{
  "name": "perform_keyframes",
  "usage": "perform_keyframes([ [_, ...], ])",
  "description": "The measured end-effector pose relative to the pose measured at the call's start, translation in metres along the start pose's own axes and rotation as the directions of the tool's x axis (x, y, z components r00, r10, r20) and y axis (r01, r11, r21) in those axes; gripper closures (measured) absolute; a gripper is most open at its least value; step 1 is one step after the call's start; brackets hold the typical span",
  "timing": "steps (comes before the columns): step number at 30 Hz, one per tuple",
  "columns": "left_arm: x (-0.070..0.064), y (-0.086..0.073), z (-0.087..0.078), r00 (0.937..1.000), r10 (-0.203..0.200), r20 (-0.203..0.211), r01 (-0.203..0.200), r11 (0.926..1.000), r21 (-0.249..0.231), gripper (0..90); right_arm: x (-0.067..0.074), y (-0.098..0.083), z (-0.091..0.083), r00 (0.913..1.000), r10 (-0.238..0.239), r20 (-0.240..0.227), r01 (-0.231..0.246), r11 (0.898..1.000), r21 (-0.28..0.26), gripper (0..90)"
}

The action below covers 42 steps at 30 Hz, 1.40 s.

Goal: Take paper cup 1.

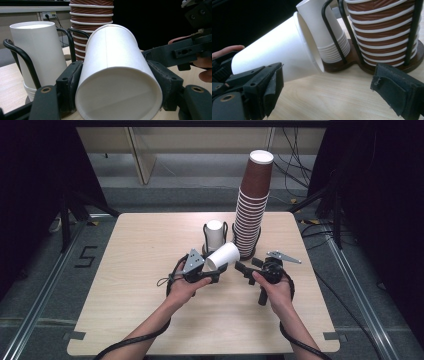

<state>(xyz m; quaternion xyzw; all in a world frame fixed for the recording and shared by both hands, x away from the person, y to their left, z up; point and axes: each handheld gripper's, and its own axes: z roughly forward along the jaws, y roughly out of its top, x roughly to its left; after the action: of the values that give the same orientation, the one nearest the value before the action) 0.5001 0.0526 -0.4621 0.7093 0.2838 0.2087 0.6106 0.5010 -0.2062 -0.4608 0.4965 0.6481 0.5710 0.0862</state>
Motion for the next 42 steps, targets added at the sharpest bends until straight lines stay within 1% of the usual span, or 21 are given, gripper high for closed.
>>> perform_keyframes([
  [1,0.000,0.000,0.000,1.0000,0.001,0.000,-0.001,1.0000,0.000,32.0,0.002,0.000,0.000,0.9998,0.018,-0.003,-0.018,1.000,0.007,10.2],
  [2,0.000,0.000,0.000,1.0000,0.002,-0.001,-0.002,1.0000,0.000,32.0,0.001,0.001,0.001,1.0000,0.005,-0.001,-0.005,1.000,0.000,9.8],
  [8,0.001,-0.001,0.001,1.0000,0.004,-0.004,-0.004,1.0000,0.002,32.0,0.003,0.003,0.003,0.9995,0.031,0.005,-0.031,1.000,-0.005,5.7],
  [9,0.001,-0.001,0.001,1.0000,0.004,-0.004,-0.004,1.0000,0.003,32.0,0.006,0.003,0.004,0.9980,0.063,0.008,-0.063,0.998,0.001,4.1],
  [10,0.001,-0.001,0.001,1.0000,0.005,-0.005,-0.005,1.0000,0.003,31.9,0.005,0.004,0.004,0.9992,0.038,0.007,-0.038,0.999,-0.005,2.9],
  [11,0.001,-0.001,0.001,1.0000,0.006,-0.006,-0.006,1.0000,0.004,31.9,0.008,0.004,0.005,0.9968,0.080,-0.002,-0.080,0.997,0.003,1.8],
  [12,0.001,-0.001,0.001,1.0000,0.005,-0.005,-0.005,1.0000,0.003,31.9,0.009,0.004,0.005,0.9967,0.081,0.003,-0.081,0.997,0.003,0.6],
  [13,0.001,-0.001,0.001,1.0000,0.006,-0.005,-0.006,1.0000,0.004,31.9,0.007,0.005,0.006,0.9988,0.048,0.006,-0.048,0.999,-0.006,0.5],
  [14,0.000,-0.001,0.001,1.0000,0.006,-0.004,-0.006,1.0000,0.003,31.9,0.008,0.006,0.006,0.9978,0.066,-0.001,-0.066,0.998,-0.006,0.5],
  [16,-0.001,-0.002,0.002,0.9999,0.010,0.001,-0.010,0.9999,0.002,31.8,0.009,0.007,0.007,0.9979,0.064,0.007,-0.064,0.998,-0.012,0.5],
  [17,-0.001,-0.002,0.002,0.9999,0.011,0.005,-0.011,0.9999,-0.008,31.8,0.012,0.007,0.007,0.9951,0.099,0.001,-0.099,0.995,-0.006,0.5],
  [19,-0.002,-0.003,0.003,0.9999,0.015,0.001,-0.015,0.9999,-0.006,31.8,0.011,0.008,0.008,0.9949,0.099,-0.017,-0.099,0.995,-0.006,0.5],
  [20,-0.003,-0.003,0.003,0.9999,0.015,0.000,-0.015,0.9999,-0.008,31.8,0.012,0.008,0.009,0.9937,0.111,-0.010,-0.111,0.994,-0.008,0.5],
  [23,-0.004,-0.003,0.004,0.9998,0.018,0.004,-0.018,0.9998,-0.010,31.8,0.013,0.008,0.012,0.9891,0.145,-0.025,-0.145,0.989,-0.002,0.5],
  [24,-0.004,-0.003,0.004,0.9998,0.020,0.005,-0.020,0.9998,-0.010,31.9,0.013,0.008,0.013,0.9876,0.151,-0.042,-0.151,0.988,-0.003,0.5],
  [28,-0.006,-0.003,0.005,0.9998,0.020,0.007,-0.020,0.9997,-0.010,31.9,0.013,0.007,0.017,0.9805,0.184,-0.068,-0.185,0.983,0.000,0.5],
  [30,-0.006,-0.003,0.005,0.9997,0.022,0.008,-0.022,0.9997,-0.011,31.9,0.013,0.007,0.018,0.9806,0.186,-0.063,-0.186,0.983,-0.001,0.5],
  [33,-0.007,-0.004,0.006,0.9997,0.022,0.010,-0.022,0.9997,-0.014,31.9,0.013,0.007,0.020,0.9793,0.184,-0.083,-0.184,0.983,0.008,0.5],
  [36,-0.008,-0.005,0.006,0.9997,0.023,0.010,-0.023,0.9996,-0.014,31.9,0.012,0.007,0.021,0.9788,0.186,-0.086,-0.186,0.983,0.010,0.5],
  [39,-0.008,-0.005,0.007,0.9996,0.027,0.011,-0.026,0.9995,-0.016,31.9,0.012,0.007,0.022,0.9754,0.202,-0.087,-0.202,0.979,0.011,0.6],
  [42,-0.008,-0.005,0.007,0.9996,0.026,0.009,-0.025,0.9995,-0.019,32.0,0.011,0.007,0.022,0.9685,0.228,-0.099,-0.228,0.974,0.017,0.6],
])
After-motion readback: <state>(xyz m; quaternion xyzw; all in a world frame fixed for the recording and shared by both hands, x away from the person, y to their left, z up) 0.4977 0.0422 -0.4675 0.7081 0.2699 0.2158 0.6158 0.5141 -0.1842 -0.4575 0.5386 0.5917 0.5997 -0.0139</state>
